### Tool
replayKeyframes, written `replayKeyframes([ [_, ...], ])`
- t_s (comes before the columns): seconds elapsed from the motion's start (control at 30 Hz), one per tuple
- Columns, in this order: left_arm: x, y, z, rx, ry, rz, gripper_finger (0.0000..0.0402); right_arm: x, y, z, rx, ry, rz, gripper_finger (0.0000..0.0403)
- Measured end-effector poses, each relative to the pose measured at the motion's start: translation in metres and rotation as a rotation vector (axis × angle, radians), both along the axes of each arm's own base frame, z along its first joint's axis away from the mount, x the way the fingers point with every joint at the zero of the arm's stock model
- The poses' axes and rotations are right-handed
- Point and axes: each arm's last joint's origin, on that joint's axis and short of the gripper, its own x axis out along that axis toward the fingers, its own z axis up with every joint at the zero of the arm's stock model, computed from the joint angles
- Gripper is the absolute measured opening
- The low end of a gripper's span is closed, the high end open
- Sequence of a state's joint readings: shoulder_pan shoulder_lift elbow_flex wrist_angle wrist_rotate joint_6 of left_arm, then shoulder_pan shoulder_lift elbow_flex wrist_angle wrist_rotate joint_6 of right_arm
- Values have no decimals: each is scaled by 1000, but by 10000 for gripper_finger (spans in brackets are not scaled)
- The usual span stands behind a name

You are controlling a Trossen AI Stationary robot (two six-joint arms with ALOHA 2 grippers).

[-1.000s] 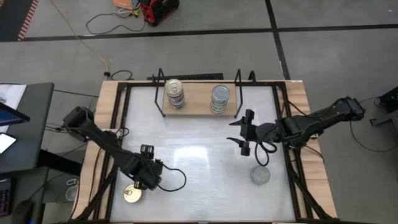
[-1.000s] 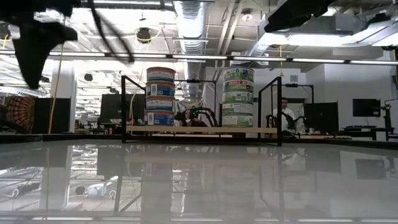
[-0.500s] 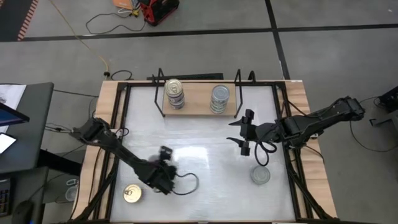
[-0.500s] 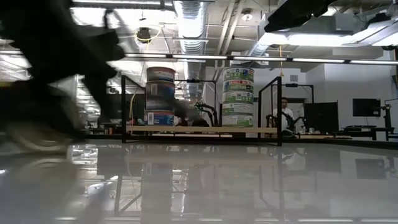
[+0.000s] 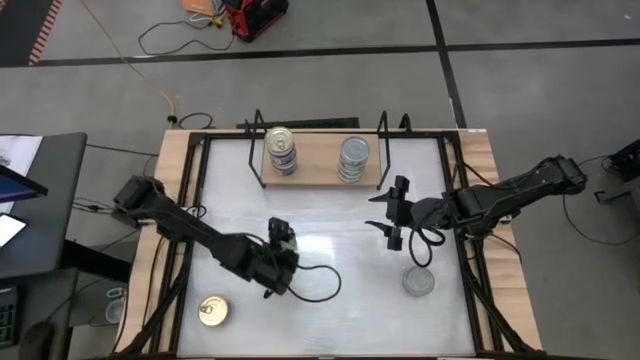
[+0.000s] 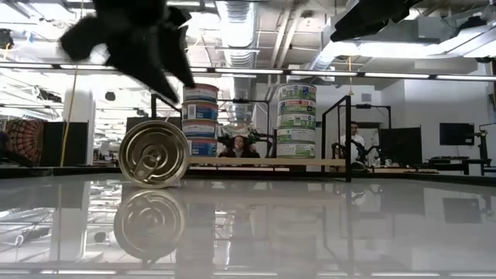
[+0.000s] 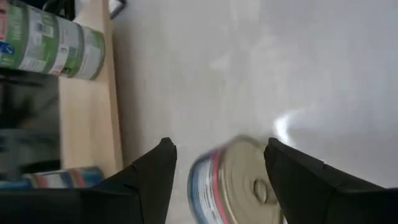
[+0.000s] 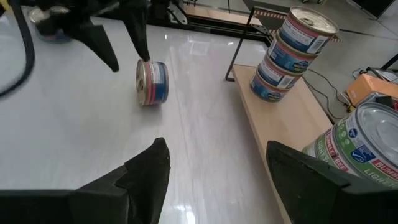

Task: Stack canned seafood by type on shelf
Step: Stack the blue pink tuna can on top of the blue pink tuna can on the shelf

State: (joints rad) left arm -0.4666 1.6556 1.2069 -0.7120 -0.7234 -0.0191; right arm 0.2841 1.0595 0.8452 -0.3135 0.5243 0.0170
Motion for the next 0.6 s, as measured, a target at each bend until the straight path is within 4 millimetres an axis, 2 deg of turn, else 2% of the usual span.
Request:
replayKeyframes([
  [0.07,0,8,15,-91,-68,47,233,0,0,0,1,-3,0,292],
  [0.13,0,24,26,-217,-104,126,233,0,0,1,3,-7,-1,292],
  [0.27,5,64,29,-554,-58,287,237,1,0,1,5,-12,1,292],
  [0.33,7,79,29,-662,-37,339,245,0,1,1,6,-10,5,292],
  [0.43,8,89,28,-694,-23,353,267,0,1,1,5,-9,7,292],
  [0.6,6,92,15,-648,38,363,320,0,1,0,1,5,7,292],
])
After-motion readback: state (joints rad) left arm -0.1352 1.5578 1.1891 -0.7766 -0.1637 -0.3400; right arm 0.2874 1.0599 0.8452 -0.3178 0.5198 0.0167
